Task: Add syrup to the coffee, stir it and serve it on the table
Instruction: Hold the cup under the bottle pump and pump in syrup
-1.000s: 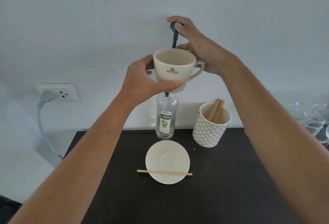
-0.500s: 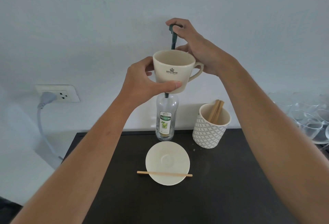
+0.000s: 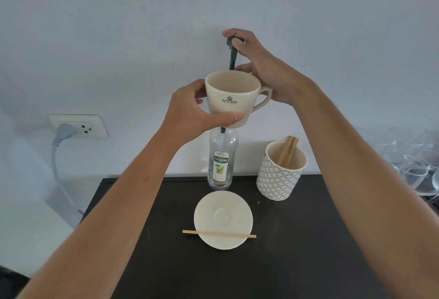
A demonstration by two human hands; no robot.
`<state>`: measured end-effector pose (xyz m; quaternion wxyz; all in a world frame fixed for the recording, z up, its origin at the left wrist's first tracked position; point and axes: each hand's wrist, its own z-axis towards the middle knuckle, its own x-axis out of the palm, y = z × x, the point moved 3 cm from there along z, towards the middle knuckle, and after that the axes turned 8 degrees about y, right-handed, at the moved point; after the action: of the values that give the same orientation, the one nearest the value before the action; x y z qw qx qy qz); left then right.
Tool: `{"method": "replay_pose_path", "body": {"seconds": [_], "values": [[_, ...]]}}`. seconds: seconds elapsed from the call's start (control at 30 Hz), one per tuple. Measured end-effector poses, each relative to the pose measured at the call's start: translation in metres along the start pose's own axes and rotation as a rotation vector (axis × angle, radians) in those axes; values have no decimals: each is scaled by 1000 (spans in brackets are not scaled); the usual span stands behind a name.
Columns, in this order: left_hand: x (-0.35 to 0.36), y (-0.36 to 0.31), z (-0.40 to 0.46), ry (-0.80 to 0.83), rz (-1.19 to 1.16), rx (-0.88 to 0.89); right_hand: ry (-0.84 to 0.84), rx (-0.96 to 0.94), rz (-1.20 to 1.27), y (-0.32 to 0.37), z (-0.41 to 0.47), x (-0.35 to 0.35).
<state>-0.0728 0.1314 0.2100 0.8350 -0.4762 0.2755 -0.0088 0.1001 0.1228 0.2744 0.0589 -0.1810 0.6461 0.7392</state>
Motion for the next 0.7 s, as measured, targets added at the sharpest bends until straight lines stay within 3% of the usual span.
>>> {"method": "replay_pose_path", "body": {"seconds": [0.7], "values": [[0, -2, 1, -9, 14, 8, 1, 14, -19, -1, 0, -2]]}}
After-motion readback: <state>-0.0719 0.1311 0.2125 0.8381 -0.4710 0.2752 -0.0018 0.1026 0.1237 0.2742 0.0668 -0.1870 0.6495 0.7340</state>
